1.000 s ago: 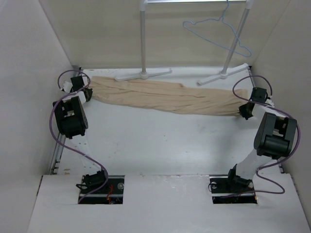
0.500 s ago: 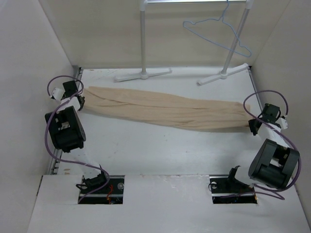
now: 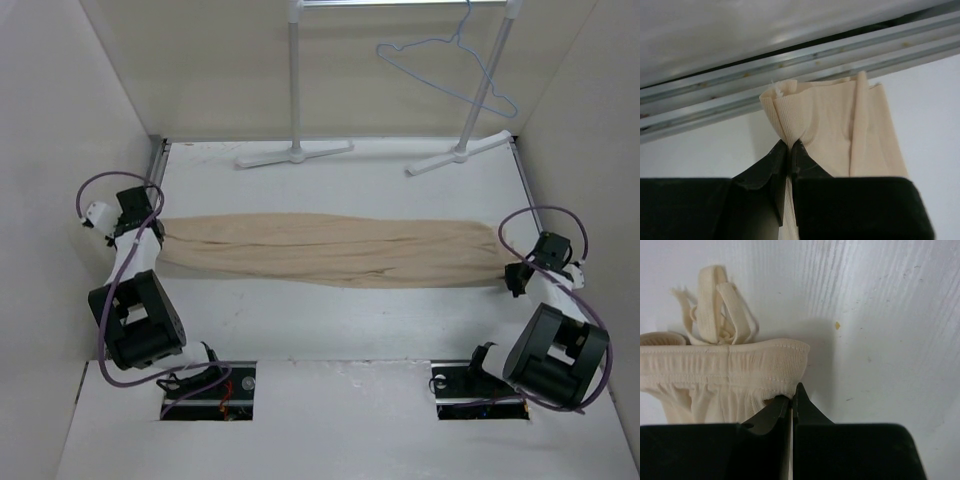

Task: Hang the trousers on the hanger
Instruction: Fold the trousers

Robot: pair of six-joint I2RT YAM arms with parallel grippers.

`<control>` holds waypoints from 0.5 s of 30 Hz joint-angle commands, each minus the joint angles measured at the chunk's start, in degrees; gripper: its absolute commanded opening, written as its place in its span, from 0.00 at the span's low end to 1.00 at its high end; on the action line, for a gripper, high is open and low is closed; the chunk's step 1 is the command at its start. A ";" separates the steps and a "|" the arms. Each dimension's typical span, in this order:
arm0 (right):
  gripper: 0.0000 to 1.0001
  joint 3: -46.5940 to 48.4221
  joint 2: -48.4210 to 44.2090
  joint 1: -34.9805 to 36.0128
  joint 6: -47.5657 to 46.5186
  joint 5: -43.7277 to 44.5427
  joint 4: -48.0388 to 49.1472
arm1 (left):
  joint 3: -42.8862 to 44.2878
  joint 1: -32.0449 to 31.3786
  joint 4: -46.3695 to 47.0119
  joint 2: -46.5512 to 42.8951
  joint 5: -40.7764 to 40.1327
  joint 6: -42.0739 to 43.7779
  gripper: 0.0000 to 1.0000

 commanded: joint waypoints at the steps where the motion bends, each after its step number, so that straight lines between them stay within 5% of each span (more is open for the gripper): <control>1: 0.00 -5.73 -9.55 -4.35 0.68 0.08 -2.63 | -5.15 0.46 -0.85 -3.34 -5.80 1.71 0.05; 7: 0.00 -6.05 -9.99 -4.74 0.59 0.07 -2.85 | -4.56 -0.15 -2.25 -5.53 -5.89 1.27 0.64; 8: 0.53 -4.05 -13.21 -2.91 -0.10 2.77 -6.15 | -3.85 -0.24 -2.69 -6.67 -5.89 1.27 0.70; 12: 0.70 2.19 -17.02 1.22 -1.69 7.10 -9.96 | 0.27 -2.96 -5.06 -9.93 -6.95 1.09 0.76; 15: 0.70 5.19 -17.98 6.49 -2.57 8.68 -10.58 | 3.09 -7.35 -4.81 -8.37 -3.54 1.62 0.64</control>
